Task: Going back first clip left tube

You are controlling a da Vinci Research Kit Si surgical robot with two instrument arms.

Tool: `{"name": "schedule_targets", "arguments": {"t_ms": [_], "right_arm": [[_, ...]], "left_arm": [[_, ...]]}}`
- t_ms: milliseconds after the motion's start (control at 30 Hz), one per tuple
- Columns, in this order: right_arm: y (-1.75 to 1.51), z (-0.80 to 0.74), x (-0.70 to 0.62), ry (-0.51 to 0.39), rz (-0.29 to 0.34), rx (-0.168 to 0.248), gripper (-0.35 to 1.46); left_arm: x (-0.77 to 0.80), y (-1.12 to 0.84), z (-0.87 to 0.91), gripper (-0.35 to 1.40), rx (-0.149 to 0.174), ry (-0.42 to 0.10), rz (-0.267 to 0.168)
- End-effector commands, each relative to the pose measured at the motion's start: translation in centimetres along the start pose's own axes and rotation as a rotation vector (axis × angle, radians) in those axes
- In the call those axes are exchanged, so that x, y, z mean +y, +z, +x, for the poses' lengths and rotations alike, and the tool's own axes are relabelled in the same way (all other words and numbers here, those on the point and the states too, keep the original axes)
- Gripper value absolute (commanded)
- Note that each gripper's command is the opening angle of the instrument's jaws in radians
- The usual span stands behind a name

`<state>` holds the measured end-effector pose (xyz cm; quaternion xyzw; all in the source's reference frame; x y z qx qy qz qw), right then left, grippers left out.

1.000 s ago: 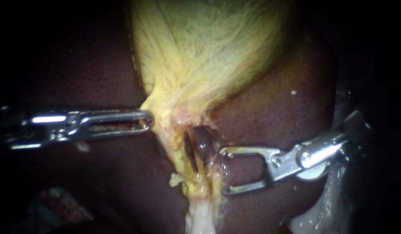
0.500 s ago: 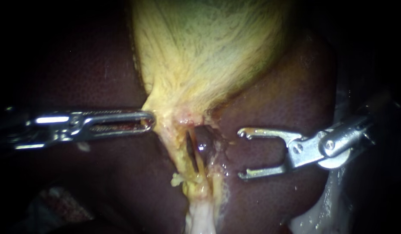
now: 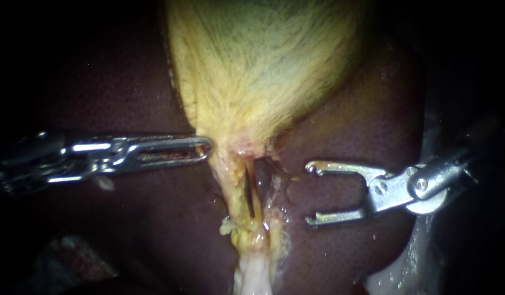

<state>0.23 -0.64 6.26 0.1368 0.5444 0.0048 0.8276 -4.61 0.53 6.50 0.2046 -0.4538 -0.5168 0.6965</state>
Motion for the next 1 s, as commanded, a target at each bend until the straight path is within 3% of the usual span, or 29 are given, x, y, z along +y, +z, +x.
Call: {"name": "schedule_targets", "arguments": {"t_ms": [33, 433, 1000], "right_arm": [[0.0, 0.0, 0.0, 0.0, 0.0, 0.0, 0.6], [0.01, 0.0, 0.01, 0.001, -0.001, 0.0, 0.6], [0.01, 0.0, 0.01, 0.001, 0.002, 0.001, 0.6]], "left_arm": [[-0.01, 0.03, 0.02, -0.18, 0.005, 0.001, 0.002], [-0.1, 0.11, 0.09, -0.18, 0.013, 0.011, 0.008], [-0.08, 0.11, 0.1, -0.18, 0.016, 0.012, 0.008]]}}
